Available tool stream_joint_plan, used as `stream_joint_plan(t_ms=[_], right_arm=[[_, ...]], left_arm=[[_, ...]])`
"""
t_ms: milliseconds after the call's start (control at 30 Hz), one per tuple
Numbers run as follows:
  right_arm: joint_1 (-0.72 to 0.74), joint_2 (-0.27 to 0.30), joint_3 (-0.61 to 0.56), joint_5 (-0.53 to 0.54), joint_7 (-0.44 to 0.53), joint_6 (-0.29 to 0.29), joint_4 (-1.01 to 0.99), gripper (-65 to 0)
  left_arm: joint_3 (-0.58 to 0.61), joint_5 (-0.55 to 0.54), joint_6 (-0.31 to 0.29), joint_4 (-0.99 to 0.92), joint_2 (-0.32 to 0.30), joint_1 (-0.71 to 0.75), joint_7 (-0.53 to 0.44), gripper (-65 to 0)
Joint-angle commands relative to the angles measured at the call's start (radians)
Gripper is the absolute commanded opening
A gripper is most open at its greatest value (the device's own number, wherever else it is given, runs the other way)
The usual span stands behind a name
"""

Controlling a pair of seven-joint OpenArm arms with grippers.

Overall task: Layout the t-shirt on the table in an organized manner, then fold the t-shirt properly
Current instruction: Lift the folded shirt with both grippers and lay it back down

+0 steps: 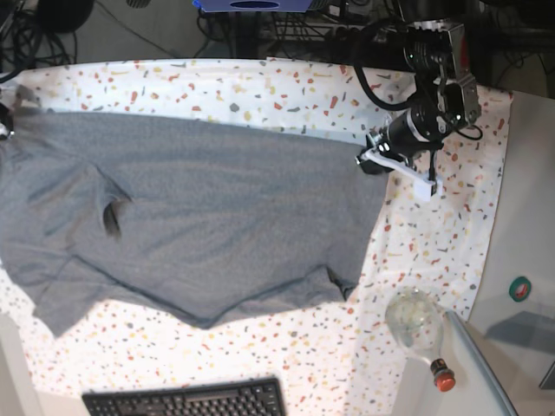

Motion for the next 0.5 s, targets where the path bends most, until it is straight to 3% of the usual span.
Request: stream_joint_plan(t_ms=[0,467], right_arm=[[-0.007,0.032,0.008,0.018,0.03,0.014,0.024,-65.0],[-0.087,0.024,0.008,0.018,0.034,0.017,0.026,-65.0]], left_arm=[[-0.003,-0.014,-0.008,0.042,-0.008,0.014,-0.016,-65.0],[-0.143,-0.011,-0.011,0.101,-0.011,0.199,-0.051,-65.0]])
